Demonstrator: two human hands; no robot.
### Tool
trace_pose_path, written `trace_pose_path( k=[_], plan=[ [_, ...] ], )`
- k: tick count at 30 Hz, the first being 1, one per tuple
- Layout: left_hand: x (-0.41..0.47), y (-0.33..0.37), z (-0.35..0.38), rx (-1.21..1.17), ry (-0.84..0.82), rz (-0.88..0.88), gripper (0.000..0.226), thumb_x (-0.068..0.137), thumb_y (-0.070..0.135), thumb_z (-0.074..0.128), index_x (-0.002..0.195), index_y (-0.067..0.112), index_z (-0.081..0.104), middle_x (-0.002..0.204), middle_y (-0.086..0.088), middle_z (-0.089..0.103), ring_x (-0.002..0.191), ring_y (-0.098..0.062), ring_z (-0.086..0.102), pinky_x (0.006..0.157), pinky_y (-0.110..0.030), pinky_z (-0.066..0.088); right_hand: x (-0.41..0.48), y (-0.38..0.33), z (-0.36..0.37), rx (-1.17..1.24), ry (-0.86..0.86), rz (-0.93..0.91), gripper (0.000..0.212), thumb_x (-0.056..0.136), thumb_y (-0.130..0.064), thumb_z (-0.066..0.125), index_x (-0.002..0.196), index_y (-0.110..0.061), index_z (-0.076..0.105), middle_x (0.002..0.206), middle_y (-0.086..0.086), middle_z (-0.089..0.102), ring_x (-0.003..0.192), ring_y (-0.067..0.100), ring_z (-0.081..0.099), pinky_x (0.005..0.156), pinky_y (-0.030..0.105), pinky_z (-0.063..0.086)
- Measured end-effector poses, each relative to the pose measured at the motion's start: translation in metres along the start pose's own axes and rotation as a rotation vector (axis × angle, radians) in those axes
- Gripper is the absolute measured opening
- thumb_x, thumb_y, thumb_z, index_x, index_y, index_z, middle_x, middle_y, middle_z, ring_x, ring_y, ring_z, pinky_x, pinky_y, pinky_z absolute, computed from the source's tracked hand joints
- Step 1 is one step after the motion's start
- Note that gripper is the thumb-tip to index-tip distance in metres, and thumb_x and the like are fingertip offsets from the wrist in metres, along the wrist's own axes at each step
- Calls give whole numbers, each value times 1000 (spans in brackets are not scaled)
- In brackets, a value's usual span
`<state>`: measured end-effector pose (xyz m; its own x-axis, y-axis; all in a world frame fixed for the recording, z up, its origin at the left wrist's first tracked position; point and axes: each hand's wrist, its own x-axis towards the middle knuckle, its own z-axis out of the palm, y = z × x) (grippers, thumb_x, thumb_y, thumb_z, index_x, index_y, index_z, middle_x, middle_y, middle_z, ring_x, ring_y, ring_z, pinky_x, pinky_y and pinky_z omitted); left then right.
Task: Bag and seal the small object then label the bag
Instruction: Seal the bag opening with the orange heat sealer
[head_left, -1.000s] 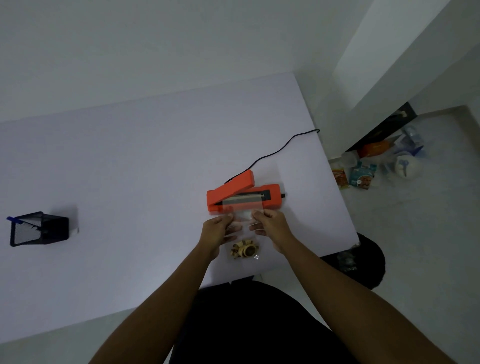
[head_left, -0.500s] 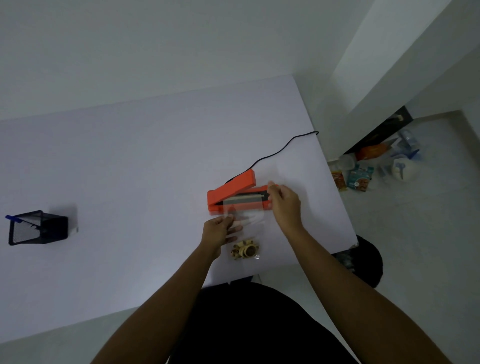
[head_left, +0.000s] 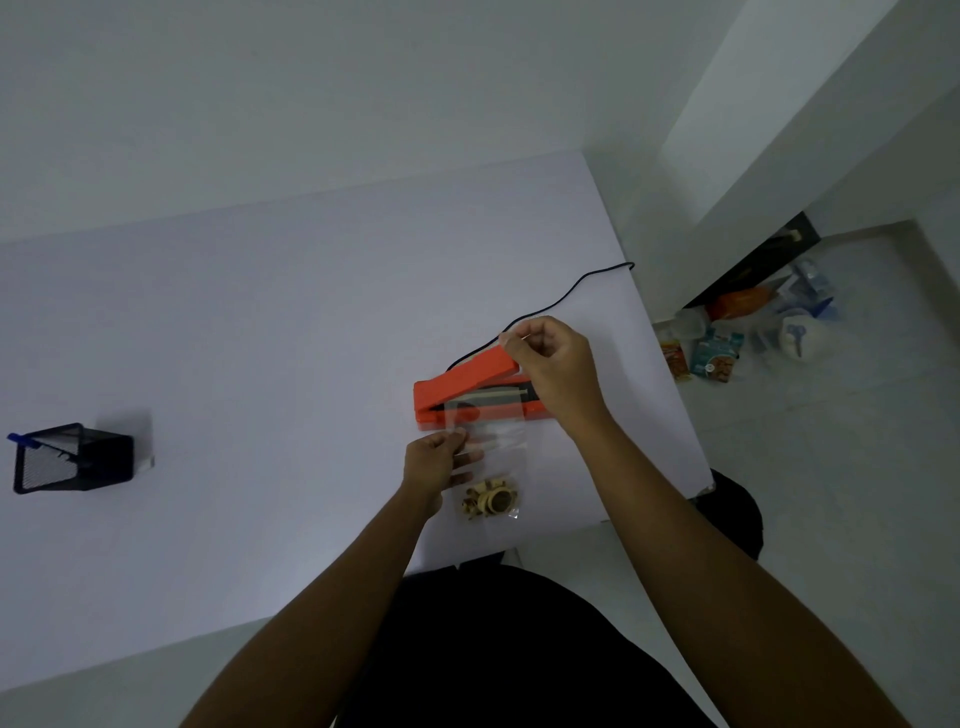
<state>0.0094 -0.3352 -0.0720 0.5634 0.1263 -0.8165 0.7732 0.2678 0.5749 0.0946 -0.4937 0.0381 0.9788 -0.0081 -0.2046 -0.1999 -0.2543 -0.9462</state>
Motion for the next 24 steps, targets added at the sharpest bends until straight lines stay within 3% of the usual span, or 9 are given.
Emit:
trace_pose_path(
  k=[5,16,24],
  plan=[
    [-2,1,0,-5,-11,-6,18,96,22,60,99,7,69,95,-12,76,88,-27,74,79,-45,60,1,14,-8,-15,73,49,19,87,-34,72,86,-15,69,80,9,70,73,20,67,70,36,58],
    [-2,1,3,3,-23,8,36,88,37,68,102,4,68,96,-11,76,84,-23,75,77,-45,61,0,52,-22,-96,195,116,31,90,-42,67,85,-11,68,75,4,68,66,14,62,64,28,55],
    [-2,1,3,-3,-14,2,28,95,28,62,106,3,67,97,-12,75,83,-22,75,71,-40,62,0,73,-27,-148,222,162,36,92,-43,64,85,-7,67,75,8,70,64,17,64,65,30,56]
  ],
)
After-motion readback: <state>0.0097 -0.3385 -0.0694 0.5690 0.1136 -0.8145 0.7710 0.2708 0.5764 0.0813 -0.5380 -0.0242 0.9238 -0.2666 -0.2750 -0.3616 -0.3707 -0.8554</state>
